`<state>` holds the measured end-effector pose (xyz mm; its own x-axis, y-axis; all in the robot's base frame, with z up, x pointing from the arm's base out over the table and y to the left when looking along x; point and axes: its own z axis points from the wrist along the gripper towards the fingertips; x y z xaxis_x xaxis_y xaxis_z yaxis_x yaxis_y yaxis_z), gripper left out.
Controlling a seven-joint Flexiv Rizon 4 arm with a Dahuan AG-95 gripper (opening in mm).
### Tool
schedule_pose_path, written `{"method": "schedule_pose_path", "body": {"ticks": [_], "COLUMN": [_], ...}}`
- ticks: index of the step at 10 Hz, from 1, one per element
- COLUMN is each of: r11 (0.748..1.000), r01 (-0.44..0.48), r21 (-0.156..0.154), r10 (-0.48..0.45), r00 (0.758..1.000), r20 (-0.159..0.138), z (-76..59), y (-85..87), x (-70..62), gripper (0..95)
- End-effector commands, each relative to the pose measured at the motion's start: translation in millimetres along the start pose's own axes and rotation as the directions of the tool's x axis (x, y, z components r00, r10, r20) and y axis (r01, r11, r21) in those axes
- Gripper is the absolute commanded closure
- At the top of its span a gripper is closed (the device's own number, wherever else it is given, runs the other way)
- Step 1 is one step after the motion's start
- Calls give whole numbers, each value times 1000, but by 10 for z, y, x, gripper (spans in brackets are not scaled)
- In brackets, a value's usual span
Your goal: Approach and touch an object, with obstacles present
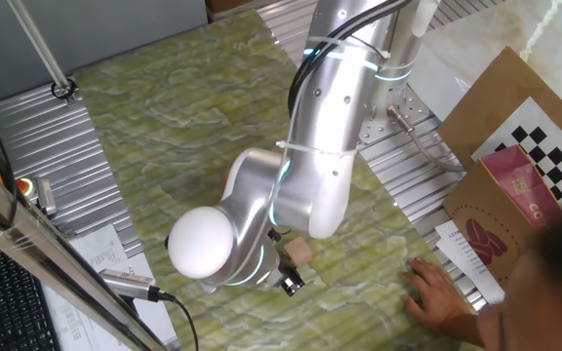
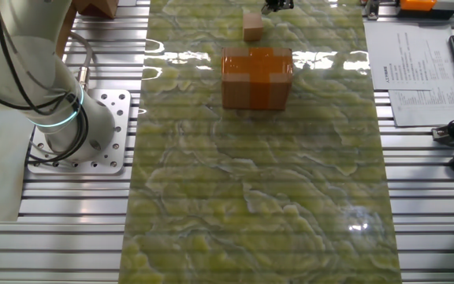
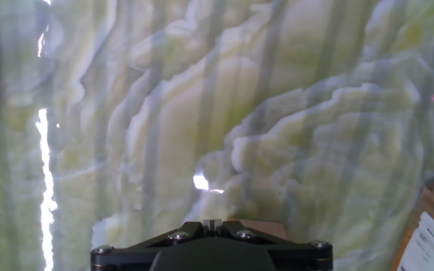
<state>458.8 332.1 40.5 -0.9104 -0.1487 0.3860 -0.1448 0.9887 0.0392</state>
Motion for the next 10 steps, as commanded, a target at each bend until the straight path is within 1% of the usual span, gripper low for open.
{"method": "schedule_pose_path", "body": {"ticks": [1,3,5,6,8,9,10], "r11": [1000,1000,1000,1000,1000,1000,1000], "r01": [1,0,3,0,-12,-19,-21], "r21": [9,7,-6,-18,-19,-16,-12], "r10": [-1,0,-3,0,13,19,22], "r00": [1000,1000,1000,1000,1000,999,997], "r20": [-4,-1,4,7,14,29,78], "z": [2,-17,-67,-114,-220,-269,-347], "y": [-11,-18,-13,-9,-16,-33,-63], "x": [9,21,32,43,67,74,84], "gripper": [950,950,950,950,950,950,950]}}
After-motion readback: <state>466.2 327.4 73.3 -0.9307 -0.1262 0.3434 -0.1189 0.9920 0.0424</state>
